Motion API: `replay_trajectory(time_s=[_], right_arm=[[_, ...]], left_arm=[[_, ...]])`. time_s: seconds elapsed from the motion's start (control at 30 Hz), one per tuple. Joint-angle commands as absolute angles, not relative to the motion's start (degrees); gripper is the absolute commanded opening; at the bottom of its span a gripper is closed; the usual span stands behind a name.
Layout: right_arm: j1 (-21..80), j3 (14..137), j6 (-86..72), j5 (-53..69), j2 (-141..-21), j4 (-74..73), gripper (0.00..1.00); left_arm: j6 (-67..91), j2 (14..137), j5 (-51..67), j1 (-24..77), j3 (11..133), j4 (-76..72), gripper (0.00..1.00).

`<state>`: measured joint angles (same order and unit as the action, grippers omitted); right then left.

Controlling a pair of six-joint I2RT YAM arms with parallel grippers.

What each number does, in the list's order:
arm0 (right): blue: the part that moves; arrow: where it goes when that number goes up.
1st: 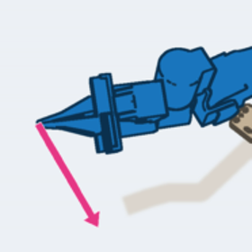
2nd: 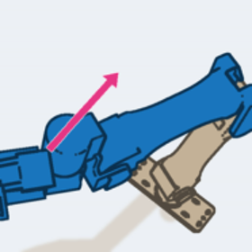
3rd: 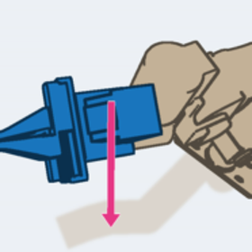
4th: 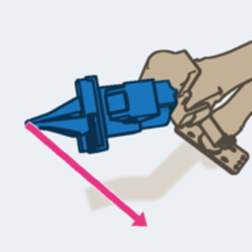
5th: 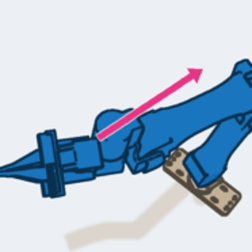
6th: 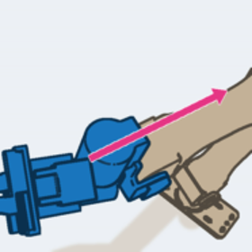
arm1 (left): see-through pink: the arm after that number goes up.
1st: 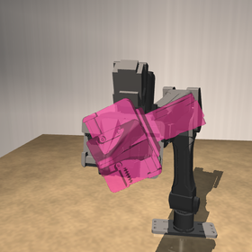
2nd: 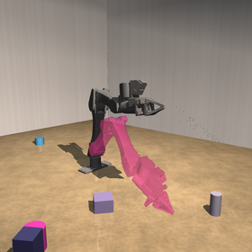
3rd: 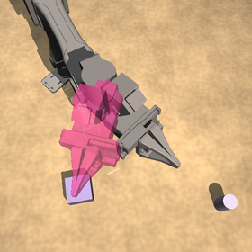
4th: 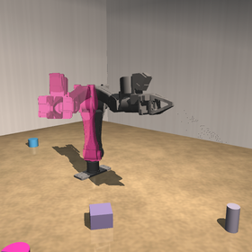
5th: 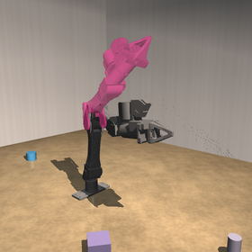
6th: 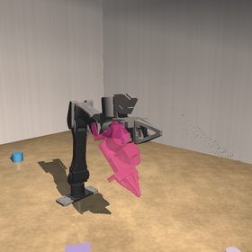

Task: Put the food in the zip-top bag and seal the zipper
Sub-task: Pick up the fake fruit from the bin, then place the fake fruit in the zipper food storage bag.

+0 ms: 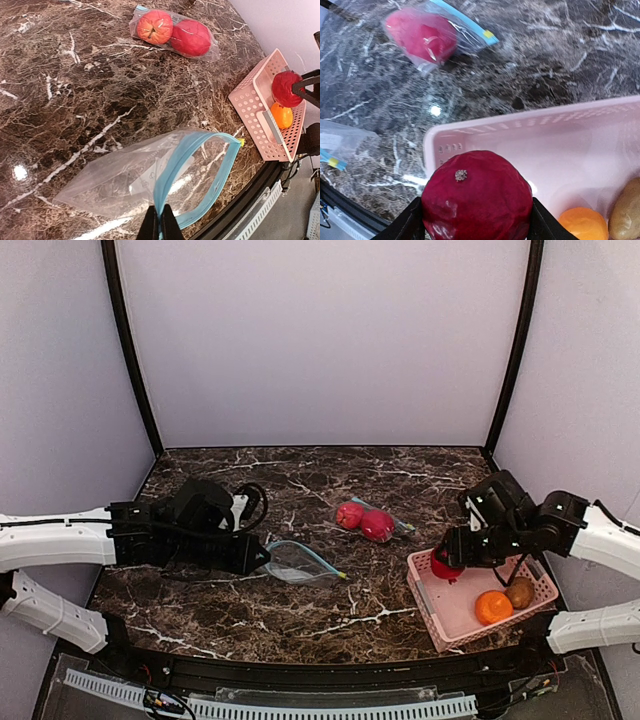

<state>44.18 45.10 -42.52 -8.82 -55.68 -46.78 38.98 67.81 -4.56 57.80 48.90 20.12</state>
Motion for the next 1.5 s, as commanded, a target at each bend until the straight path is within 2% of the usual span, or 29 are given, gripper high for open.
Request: replay_trajectory(time_s=[0.0, 0.2, 0.37, 0.53, 0.87, 1.47], right_arm=[[45.83, 50.14, -38.51, -5.94, -53.02, -44.41, 0.37], [57.15, 55.51, -35.95, -6.5, -55.36, -35.8, 0.36], [68.08, 58.84, -29.2, -9.26, -63.54, -22.83, 0.36], [73.48, 60.45, -21.39, -9.9, -70.94, -8.57, 0.37], [75.05, 57.88, -10.63, -12.22, -78.16, 4.63, 0.36], [74.03, 54.37, -16.18, -13.98, -84.13, 2.23, 0.35]], left_arm=[[41.77, 69.78, 1.32, 57.89, 47.81, 14.25, 0.01], [42.53, 71.03, 2.97, 57.84, 47.94, 11.26, 0.01], [42.66, 72.29, 4.73, 57.85, 48.05, 10.79, 0.01], [43.36, 72.97, 6.0, 57.84, 47.9, 10.36, 0.01], [43.33, 73.15, 7.44, 57.86, 48.27, 10.4, 0.01], [43.36, 72.72, 7.61, 57.84, 48.6, 10.66, 0.01]])
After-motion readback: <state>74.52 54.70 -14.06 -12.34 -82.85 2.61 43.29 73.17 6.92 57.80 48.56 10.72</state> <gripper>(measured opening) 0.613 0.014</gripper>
